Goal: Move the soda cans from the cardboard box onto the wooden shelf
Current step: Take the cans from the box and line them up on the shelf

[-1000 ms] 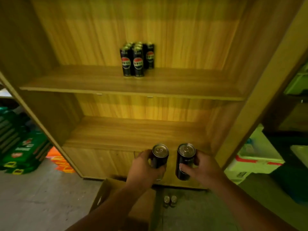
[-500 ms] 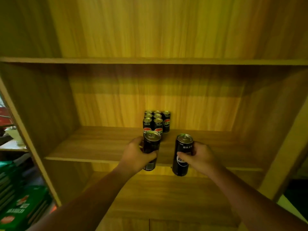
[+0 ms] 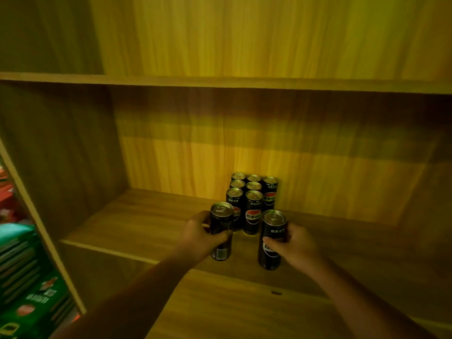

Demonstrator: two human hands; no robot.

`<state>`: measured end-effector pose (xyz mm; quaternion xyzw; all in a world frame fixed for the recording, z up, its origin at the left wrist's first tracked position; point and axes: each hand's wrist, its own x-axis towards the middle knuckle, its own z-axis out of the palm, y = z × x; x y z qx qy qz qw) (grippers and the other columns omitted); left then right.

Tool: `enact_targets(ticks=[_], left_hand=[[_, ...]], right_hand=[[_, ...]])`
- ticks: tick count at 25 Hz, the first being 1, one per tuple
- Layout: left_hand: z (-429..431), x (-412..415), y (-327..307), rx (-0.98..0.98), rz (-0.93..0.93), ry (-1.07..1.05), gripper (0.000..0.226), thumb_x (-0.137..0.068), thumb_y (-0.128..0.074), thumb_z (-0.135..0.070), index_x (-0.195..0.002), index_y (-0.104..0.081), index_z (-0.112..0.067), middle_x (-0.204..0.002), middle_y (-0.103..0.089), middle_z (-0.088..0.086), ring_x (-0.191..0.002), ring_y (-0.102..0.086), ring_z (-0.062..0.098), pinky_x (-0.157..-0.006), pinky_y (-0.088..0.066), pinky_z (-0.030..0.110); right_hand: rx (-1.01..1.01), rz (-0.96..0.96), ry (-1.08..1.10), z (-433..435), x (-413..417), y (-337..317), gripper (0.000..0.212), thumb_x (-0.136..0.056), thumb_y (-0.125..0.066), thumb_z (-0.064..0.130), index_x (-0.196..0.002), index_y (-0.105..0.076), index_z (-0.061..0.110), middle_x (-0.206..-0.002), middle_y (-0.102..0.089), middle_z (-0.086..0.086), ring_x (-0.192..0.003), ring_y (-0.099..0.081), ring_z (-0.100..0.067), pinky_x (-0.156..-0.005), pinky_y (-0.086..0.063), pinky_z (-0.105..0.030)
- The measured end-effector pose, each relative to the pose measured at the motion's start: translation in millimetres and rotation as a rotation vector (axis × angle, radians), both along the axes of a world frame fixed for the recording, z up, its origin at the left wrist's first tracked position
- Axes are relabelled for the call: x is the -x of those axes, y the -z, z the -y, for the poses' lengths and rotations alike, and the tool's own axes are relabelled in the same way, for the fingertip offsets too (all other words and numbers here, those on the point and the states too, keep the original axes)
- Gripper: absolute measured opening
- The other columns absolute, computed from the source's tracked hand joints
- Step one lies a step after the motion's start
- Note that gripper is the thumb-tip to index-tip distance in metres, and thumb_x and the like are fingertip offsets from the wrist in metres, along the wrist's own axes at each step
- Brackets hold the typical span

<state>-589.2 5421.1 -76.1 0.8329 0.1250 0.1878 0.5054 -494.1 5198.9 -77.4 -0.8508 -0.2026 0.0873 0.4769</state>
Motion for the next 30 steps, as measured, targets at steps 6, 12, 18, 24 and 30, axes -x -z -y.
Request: enact_targets(ticks=[6,12,18,24,30], left_hand=[[-28.2,-48.8,30.7,0.047,-0.089,0.015,0.048,-0.077,-0.082,-0.023,-0.119,-0.058,-0.025,-0.11,-0.062,-0.007,-0.098,-0.062,0.012,-0.073,-0.05,0.022],[-45.7,-79.0,52.7,0.077,-0.101,0.065,0.045,-0.074,-0.085,-0.026,-0.111,-0.06,-0.031,-0.106,-0.065,-0.009,-0.1,-0.061,0.01,-0.078,-0.054,0.027],[-43.5,-89.4,56.3,0.104,-0.065,0.107,0.045,-0.075,-0.085,-0.021,-0.109,-0.058,-0.034,-0.098,-0.065,-0.019,-0.087,-0.059,-0.006,-0.06,-0.048,0.007],[-43.5,-97.3,62.2,0.129,-0.036,0.099,0.046,-0.075,-0.085,-0.022,-0.114,-0.061,-0.029,-0.096,-0.065,-0.022,-0.081,-0.059,-0.016,-0.062,-0.048,0.005],[-41.3,-104.1,66.5,0.142,-0.016,0.104,0.05,-0.073,-0.086,-0.026,-0.117,-0.062,-0.025,-0.101,-0.068,-0.015,-0.084,-0.062,-0.012,-0.064,-0.051,0.009]], right_hand=[[-0.003,-0.073,-0.009,-32.2,-36.6,25.1,0.045,-0.073,-0.08,0.032,-0.112,-0.059,0.029,-0.117,-0.067,0.004,-0.111,-0.061,-0.017,-0.094,-0.05,-0.04],[-0.017,-0.083,0.093,-53.5,-51.9,42.5,0.046,-0.073,-0.079,0.035,-0.113,-0.061,0.027,-0.114,-0.069,0.003,-0.108,-0.063,-0.017,-0.09,-0.052,-0.038],[-0.068,-0.062,0.203,-73.8,-52.5,45.2,0.043,-0.075,-0.079,0.032,-0.113,-0.062,0.023,-0.097,-0.065,0.01,-0.092,-0.062,-0.009,-0.075,-0.048,-0.023],[-0.058,-0.058,0.221,-80.7,-55.8,46.7,0.032,-0.075,-0.078,0.032,-0.097,-0.055,0.036,-0.082,-0.059,0.024,-0.08,-0.058,0.0,-0.079,-0.049,-0.028],[-0.067,-0.043,0.214,-84.3,-59.3,49.6,0.031,-0.075,-0.078,0.034,-0.099,-0.057,0.034,-0.083,-0.061,0.022,-0.083,-0.06,-0.001,-0.074,-0.048,-0.024]])
